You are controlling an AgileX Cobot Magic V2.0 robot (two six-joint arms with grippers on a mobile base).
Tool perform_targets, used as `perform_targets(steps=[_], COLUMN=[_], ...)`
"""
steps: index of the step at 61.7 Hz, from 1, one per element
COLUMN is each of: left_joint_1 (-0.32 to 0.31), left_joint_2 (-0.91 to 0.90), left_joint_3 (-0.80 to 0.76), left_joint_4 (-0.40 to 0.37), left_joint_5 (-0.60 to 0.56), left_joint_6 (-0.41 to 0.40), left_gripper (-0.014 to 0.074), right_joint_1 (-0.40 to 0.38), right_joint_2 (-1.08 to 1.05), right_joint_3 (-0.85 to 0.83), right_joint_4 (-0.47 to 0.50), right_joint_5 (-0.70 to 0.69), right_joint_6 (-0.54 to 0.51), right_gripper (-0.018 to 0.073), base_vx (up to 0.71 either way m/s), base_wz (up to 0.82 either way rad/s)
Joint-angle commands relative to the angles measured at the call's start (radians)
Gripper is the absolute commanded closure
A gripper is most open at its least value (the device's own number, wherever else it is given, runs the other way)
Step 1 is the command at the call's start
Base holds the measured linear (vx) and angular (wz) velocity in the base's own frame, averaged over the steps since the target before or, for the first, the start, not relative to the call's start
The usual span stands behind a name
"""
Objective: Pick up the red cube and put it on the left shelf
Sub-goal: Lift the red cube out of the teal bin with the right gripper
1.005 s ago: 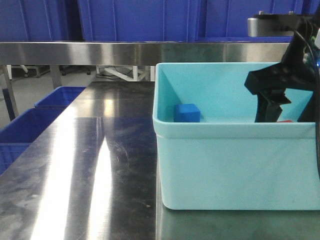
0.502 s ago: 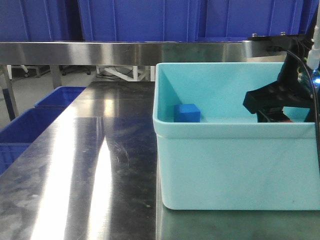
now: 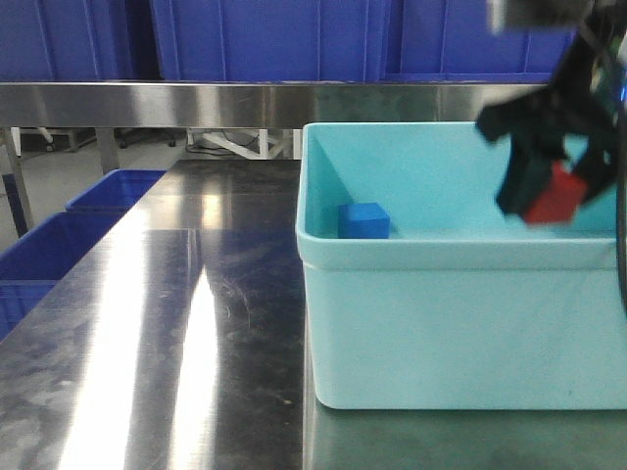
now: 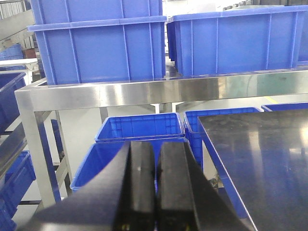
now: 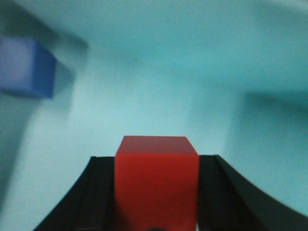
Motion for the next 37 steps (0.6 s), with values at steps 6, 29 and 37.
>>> perform_targets(steps=[6, 29, 37], left_joint_1=[-0.003, -0.003, -0.003], left_joint_2=[0.008, 0.008, 0.008], left_joint_3=[0.022, 0.022, 0.022], left_joint_4=[-0.006, -0.006, -0.006], left_joint_5=[-0.083, -0.083, -0.083], left_joint_6=[0.001, 0.001, 0.001], left_gripper=[0.0491, 0.0491, 0.0491], right_joint_1=[-0.037, -0.28, -0.297], right_joint_2=[-0.219, -0.667, -0.793], right_joint_3=[0.001, 0.281, 0.371], right_joint_4=[-0.02, -0.027, -0.027], right_joint_5=[-0.223, -0.334, -0.334], right_joint_6=[-0.002, -0.003, -0.003], right_gripper=[0.0501, 0.0501, 0.0501], base_vx=[0.0, 0.0, 0.0], base_wz=[0.0, 0.0, 0.0])
